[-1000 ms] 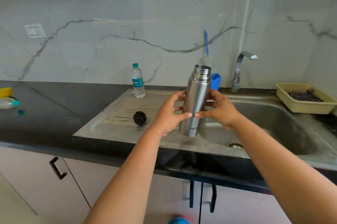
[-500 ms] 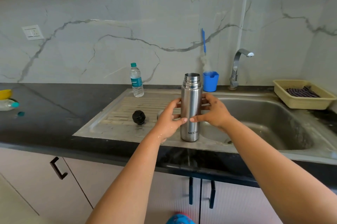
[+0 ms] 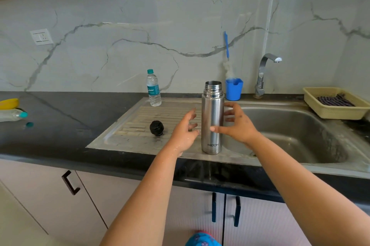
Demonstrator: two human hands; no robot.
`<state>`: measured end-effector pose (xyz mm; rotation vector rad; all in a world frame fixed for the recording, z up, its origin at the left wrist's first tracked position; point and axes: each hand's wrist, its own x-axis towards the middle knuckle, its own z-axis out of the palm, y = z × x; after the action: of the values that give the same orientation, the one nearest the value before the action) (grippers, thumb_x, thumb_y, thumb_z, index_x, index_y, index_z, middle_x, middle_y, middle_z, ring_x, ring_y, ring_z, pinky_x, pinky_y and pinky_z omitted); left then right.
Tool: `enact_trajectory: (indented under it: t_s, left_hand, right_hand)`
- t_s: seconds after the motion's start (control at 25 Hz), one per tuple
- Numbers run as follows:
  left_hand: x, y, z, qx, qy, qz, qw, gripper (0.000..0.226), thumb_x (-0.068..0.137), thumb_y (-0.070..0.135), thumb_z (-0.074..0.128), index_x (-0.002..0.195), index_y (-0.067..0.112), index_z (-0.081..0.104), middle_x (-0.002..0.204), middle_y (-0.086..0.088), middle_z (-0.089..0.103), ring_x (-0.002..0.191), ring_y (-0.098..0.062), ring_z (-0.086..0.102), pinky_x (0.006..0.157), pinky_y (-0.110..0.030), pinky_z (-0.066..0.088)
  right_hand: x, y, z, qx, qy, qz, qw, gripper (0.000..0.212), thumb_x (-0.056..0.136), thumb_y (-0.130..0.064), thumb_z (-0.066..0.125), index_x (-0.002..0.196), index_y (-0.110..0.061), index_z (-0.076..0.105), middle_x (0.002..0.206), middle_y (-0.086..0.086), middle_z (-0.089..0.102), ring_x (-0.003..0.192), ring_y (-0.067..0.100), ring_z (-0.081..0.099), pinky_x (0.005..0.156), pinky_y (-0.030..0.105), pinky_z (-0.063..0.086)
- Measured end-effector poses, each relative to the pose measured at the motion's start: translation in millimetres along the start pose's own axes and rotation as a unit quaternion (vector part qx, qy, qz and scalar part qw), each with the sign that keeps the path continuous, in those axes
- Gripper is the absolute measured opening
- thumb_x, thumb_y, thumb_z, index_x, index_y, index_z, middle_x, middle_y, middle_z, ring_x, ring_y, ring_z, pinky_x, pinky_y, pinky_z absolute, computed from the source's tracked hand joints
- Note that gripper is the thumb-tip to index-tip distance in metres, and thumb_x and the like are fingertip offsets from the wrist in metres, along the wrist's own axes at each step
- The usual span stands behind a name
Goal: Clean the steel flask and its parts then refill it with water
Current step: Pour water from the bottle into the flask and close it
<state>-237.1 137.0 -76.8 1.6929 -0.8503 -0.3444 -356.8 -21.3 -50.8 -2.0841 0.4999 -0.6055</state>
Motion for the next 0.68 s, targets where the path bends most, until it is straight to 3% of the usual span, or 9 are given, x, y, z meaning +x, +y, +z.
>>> enact_trajectory:
  t_s: [0.12, 0.2, 0.32, 0.4, 0.56, 0.68]
  left_hand:
    - [-18, -1, -28, -0.001, 0.071, 0.011, 0.997, 0.066, 0.093, -0.001, 0.060, 0.149, 0.027, 0.037, 0.141, 0.007, 0.051, 0.120, -0.007, 0.056, 0.094, -0.025, 0.049]
    - [-35, -9, -58, 0.001, 0.126, 0.011, 0.992, 0.059, 0.093, 0.005, 0.063, 0.144, 0.026, 0.043, 0.133, 0.010, 0.057, 0.115, -0.003, 0.057, 0.097, -0.025, 0.047]
    - [-64, -23, -107, 0.022, 0.184, -0.005, 0.983, 0.051, 0.093, 0.008, 0.065, 0.139, 0.024, 0.050, 0.123, 0.012, 0.063, 0.109, -0.001, 0.059, 0.095, -0.023, 0.046]
    - [-83, -31, -139, 0.034, 0.217, -0.018, 0.976, 0.047, 0.092, 0.008, 0.065, 0.135, 0.023, 0.053, 0.121, 0.009, 0.064, 0.109, -0.004, 0.061, 0.101, -0.030, 0.046]
    - [-93, -50, -195, 0.031, 0.274, -0.051, 0.960, 0.044, 0.093, 0.009, 0.065, 0.133, 0.023, 0.055, 0.120, 0.007, 0.066, 0.111, -0.010, 0.062, 0.102, -0.038, 0.049]
    - [-61, -60, -227, 0.008, 0.287, -0.074, 0.955, 0.042, 0.095, 0.011, 0.063, 0.134, 0.023, 0.054, 0.122, 0.005, 0.065, 0.113, -0.011, 0.061, 0.101, -0.036, 0.050]
  right_hand:
    - [-25, -7, 2, 0.040, 0.153, -0.025, 0.987, 0.054, 0.076, -0.038, 0.078, 0.117, -0.022, 0.047, 0.104, -0.003, 0.055, 0.093, 0.010, 0.055, 0.083, 0.031, 0.052]
    - [-48, -22, 19, 0.059, 0.201, -0.112, 0.971, 0.032, 0.082, -0.030, 0.073, 0.103, -0.020, 0.051, 0.092, -0.003, 0.054, 0.083, 0.009, 0.053, 0.076, 0.026, 0.051]
    - [-66, -46, 71, 0.028, 0.111, -0.236, 0.965, 0.024, 0.084, -0.027, 0.071, 0.097, -0.022, 0.052, 0.087, -0.006, 0.052, 0.080, 0.007, 0.052, 0.068, 0.014, 0.046]
    - [-66, -60, 119, 0.014, 0.033, -0.259, 0.965, 0.024, 0.083, -0.027, 0.072, 0.097, -0.023, 0.053, 0.089, -0.007, 0.053, 0.081, 0.005, 0.053, 0.070, 0.013, 0.044]
    - [-44, -93, 206, 0.049, -0.066, -0.207, 0.975, 0.024, 0.084, -0.025, 0.072, 0.099, -0.023, 0.054, 0.095, -0.005, 0.055, 0.084, 0.006, 0.052, 0.075, 0.015, 0.043]
    - [2, -127, 248, 0.084, -0.052, -0.167, 0.981, 0.022, 0.085, -0.024, 0.070, 0.099, -0.024, 0.054, 0.099, -0.004, 0.057, 0.087, 0.008, 0.052, 0.077, 0.020, 0.045]
